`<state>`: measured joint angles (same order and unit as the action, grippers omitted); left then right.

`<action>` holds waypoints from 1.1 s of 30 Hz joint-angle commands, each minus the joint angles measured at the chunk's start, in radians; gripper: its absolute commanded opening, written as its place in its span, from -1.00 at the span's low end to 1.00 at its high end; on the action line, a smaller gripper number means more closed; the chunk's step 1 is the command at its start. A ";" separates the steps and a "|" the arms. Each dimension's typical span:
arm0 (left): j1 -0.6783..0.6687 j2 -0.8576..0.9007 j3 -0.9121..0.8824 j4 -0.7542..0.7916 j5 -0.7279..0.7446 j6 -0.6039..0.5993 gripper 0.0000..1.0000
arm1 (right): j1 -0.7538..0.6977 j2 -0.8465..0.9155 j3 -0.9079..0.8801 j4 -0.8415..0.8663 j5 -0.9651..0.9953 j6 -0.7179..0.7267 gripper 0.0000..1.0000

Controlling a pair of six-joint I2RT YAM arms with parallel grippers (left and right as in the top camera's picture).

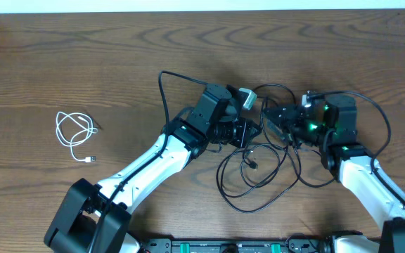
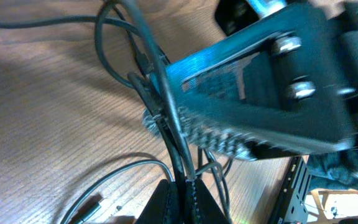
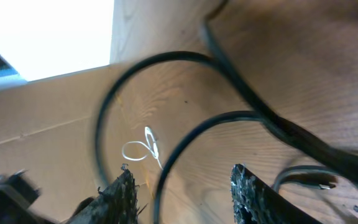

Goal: Untangle cables

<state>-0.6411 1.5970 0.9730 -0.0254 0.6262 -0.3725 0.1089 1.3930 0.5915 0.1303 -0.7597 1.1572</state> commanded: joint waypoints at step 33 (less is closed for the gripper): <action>0.051 0.006 -0.003 0.079 -0.042 -0.340 0.42 | 0.035 -0.026 0.000 -0.221 0.081 -0.570 -0.97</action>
<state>-0.5900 1.5974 0.9718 0.0525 0.5541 -0.6609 0.1352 1.3808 0.5915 -0.0856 -0.6910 0.6926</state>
